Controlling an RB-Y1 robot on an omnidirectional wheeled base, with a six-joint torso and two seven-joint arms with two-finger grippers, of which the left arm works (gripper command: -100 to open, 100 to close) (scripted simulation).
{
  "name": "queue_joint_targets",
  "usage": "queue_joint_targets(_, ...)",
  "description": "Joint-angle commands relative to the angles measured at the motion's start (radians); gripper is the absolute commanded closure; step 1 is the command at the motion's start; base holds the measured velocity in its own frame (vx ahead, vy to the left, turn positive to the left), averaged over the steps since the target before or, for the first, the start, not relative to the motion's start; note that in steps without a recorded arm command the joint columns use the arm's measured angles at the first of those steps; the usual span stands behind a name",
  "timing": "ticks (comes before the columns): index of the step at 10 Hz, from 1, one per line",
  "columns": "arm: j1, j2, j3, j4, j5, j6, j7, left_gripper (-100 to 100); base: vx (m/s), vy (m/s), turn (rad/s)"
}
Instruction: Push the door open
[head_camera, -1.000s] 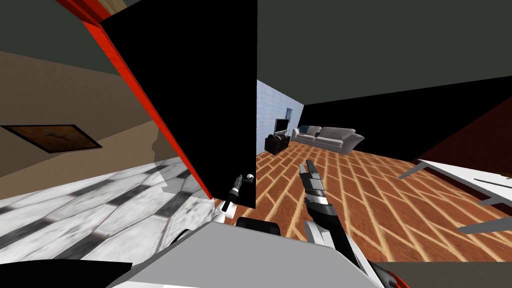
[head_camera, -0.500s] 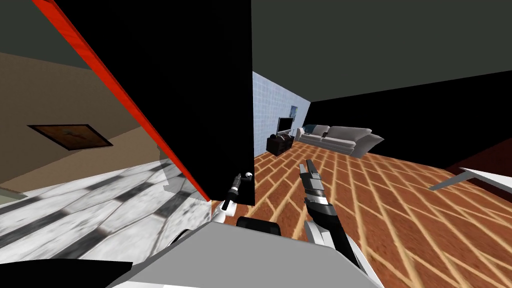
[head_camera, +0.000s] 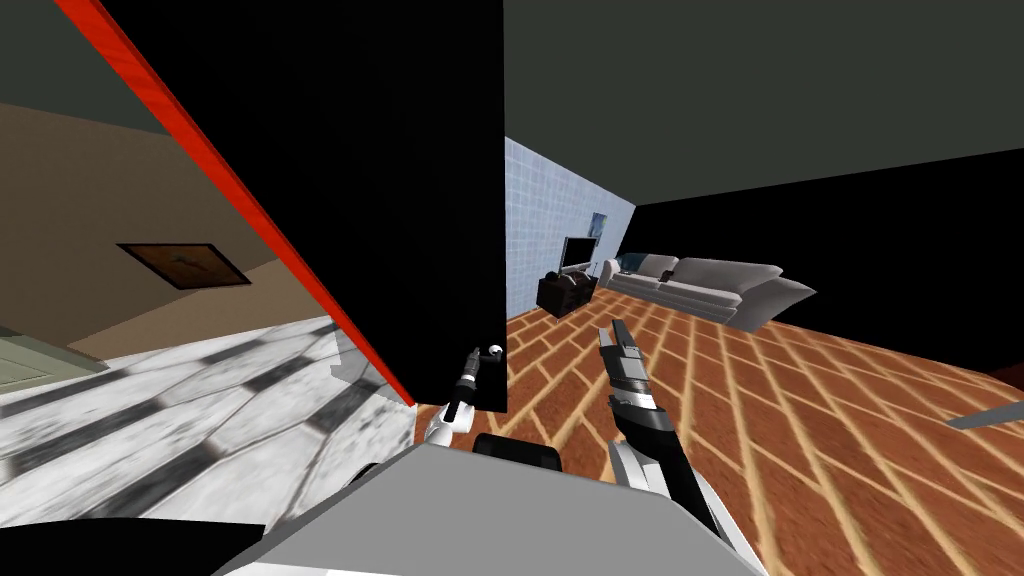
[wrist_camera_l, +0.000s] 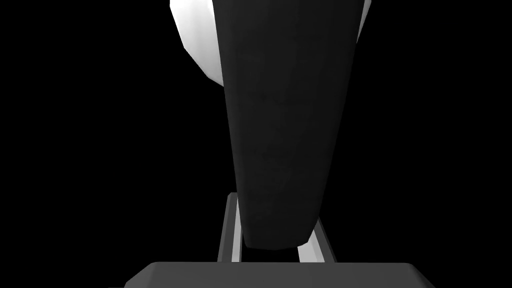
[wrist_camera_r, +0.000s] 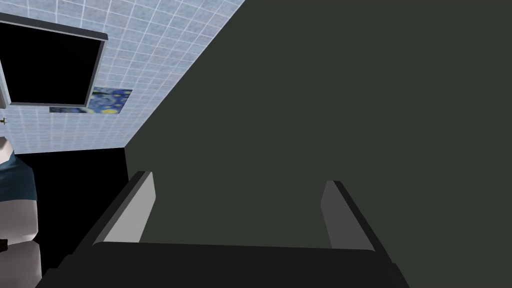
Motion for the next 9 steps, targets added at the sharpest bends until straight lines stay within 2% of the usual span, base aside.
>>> queue_joint_targets(1, -0.005, -0.022, 0.008, -0.006, 0.004, -0.003, -0.011, 100, 0.171, -0.076, 0.083)
queue_joint_targets(2, -0.005, -0.037, 0.017, -0.007, 0.009, -0.003, -0.018, 100, 0.156, -0.101, 0.096)
queue_joint_targets(5, -0.005, -0.064, 0.031, -0.008, 0.016, -0.003, -0.029, 100, 0.108, -0.084, 0.053)
queue_joint_targets(6, 0.007, -0.047, 0.040, -0.028, 0.019, 0.010, -0.029, 100, 0.031, 0.000, 0.046)
queue_joint_targets(7, 0.008, -0.016, 0.059, -0.030, 0.030, 0.011, -0.036, 100, 0.107, -0.043, 0.018)
queue_joint_targets(9, 0.009, -0.001, 0.074, -0.031, 0.039, 0.009, -0.042, 100, 0.168, -0.097, 0.053)
